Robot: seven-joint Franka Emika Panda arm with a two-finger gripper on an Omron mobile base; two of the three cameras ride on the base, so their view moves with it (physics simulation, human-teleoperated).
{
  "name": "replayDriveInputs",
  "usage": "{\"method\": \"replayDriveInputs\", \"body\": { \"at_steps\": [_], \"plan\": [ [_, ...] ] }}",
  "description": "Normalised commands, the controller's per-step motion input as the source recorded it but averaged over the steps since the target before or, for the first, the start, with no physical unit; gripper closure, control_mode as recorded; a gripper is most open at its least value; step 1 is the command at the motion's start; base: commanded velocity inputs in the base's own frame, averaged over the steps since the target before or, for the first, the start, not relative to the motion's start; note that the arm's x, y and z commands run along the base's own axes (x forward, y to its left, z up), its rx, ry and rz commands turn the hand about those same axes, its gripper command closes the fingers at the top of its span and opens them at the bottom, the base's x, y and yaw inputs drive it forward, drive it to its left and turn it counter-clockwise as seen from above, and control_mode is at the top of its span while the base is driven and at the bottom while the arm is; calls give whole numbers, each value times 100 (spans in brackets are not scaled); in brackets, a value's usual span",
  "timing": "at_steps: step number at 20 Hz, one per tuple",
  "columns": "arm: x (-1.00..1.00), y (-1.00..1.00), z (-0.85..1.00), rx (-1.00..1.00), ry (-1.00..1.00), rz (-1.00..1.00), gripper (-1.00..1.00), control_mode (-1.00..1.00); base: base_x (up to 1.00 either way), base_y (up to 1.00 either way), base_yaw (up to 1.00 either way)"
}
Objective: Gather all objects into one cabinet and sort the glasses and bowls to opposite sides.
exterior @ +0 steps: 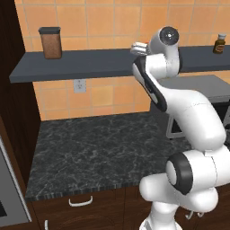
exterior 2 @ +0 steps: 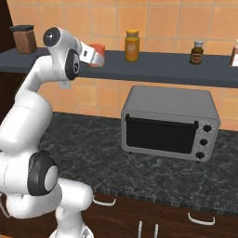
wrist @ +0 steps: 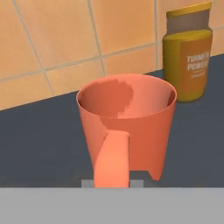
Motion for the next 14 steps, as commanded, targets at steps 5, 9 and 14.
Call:
{"method": "replayDriveInputs", "body": {
  "at_steps": [5, 9, 14],
  "plan": [
    [-84, -18, 48, 2, -11, 16, 100, -100, 0, 0, 0],
    [-100, -22, 49, 0, -12, 17, 100, -100, 0, 0, 0],
    [-100, -31, 38, 0, -5, 22, 100, -100, 0, 0, 0]
  ]
}}
